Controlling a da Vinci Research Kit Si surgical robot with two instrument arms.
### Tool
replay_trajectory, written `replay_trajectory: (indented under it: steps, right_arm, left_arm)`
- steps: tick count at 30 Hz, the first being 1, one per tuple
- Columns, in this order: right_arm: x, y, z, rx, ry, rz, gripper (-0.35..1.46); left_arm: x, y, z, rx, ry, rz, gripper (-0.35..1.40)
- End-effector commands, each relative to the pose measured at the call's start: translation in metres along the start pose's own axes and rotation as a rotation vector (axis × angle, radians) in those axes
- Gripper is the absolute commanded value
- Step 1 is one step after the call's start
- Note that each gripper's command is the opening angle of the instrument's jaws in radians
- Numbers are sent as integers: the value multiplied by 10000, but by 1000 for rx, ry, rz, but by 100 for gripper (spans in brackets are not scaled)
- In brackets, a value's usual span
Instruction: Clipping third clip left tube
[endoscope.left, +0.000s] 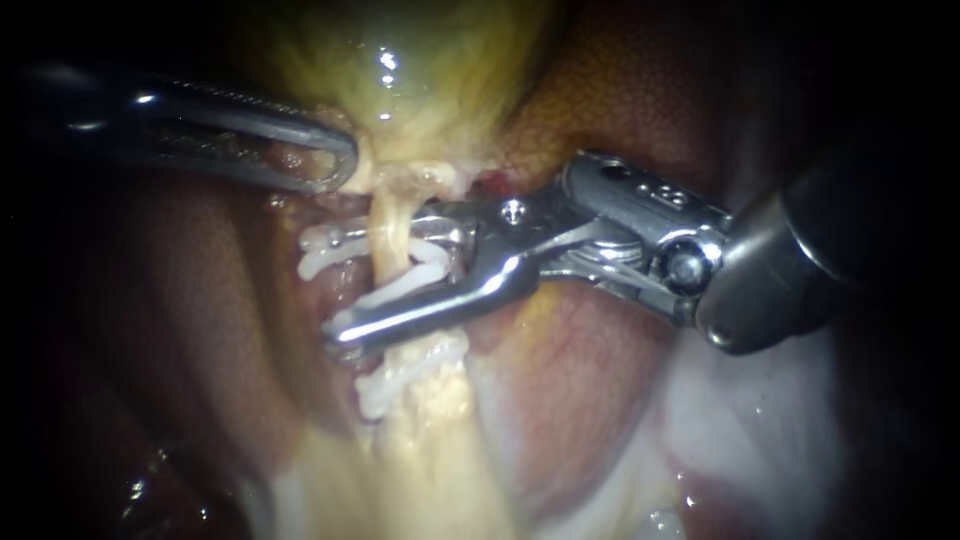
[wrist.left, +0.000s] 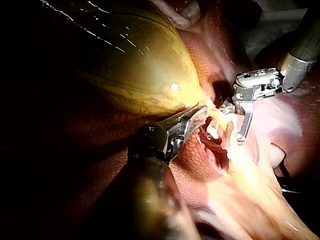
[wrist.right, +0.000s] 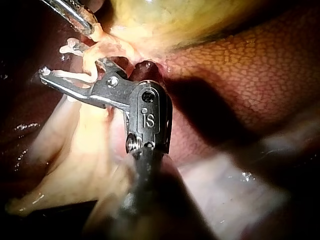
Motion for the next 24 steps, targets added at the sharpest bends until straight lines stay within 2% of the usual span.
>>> replay_trajectory:
  steps: [1, 8, 14, 24]
  right_arm:
    - [-1, 2, -1, -5, 1, -1, 45]
    - [-1, 7, -5, -23, 5, -2, 42]
    - [-2, 15, -7, -68, 22, 66, 39]
    - [-3, 22, -13, -97, 23, 105, 36]
  left_arm:
    - [0, 0, 0, 0, 0, 0, -35]
    - [0, 0, 0, 0, 0, 0, -35]
    - [0, 1, 0, 0, 0, 0, -35]
    - [0, 1, 0, 0, 0, 0, -35]
